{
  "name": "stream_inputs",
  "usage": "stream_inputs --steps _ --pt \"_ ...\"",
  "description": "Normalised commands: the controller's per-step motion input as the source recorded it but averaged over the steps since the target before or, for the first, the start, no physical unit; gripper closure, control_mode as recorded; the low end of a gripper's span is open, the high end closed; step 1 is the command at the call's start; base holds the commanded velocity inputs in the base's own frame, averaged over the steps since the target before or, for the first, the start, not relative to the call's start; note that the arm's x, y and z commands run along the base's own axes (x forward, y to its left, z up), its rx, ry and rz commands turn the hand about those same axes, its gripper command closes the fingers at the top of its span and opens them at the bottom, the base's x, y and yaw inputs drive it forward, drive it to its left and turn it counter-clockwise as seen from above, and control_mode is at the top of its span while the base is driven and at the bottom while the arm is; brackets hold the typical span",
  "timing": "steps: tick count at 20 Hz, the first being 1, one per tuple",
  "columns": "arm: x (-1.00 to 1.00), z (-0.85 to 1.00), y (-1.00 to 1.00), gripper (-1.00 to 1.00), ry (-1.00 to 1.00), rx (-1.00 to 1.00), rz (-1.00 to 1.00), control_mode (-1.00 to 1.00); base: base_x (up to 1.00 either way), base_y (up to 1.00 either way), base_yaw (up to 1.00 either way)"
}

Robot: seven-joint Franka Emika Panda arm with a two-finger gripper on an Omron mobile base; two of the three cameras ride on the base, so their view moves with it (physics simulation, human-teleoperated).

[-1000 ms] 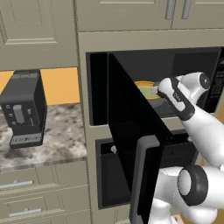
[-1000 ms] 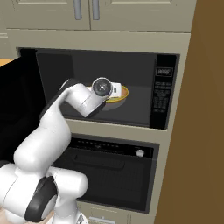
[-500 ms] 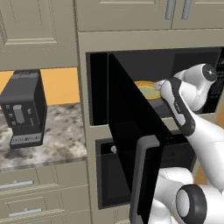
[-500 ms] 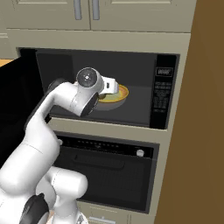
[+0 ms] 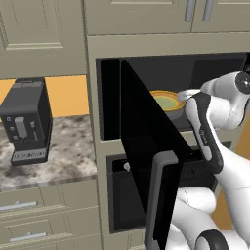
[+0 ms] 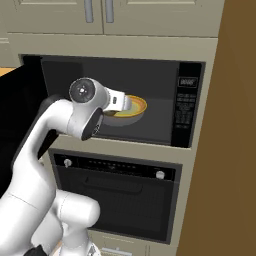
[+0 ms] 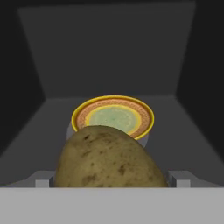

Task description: Retrieve the reheated potato from the microwave, then place the potato, cheese, and condiment on the cutting board.

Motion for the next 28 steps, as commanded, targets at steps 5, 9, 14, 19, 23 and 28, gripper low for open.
stream_inputs --steps 5,9,14,19,23,28 --pt "-0.44 0.17 0.02 1.0 0.0 0.08 -0.02 -1.0 0.0 0.0 0.0" --pt "-0.45 0.18 0.06 1.0 0.0 0.06 0.0 -1.0 0.0 0.0 0.0" --pt "-0.52 0.23 0.02 1.0 0.0 0.02 0.0 -1.0 0.0 0.0 0.0" --pt "-0.51 0.24 0.0 1.0 0.0 0.0 0.0 -1.0 0.0 0.0 0.0" --pt "-0.52 0.17 0.03 1.0 -0.01 -0.01 0.0 -1.0 0.0 0.0 0.0" --pt "-0.42 0.03 0.13 1.0 0.0 -0.02 0.0 -1.0 0.0 0.0 0.0"
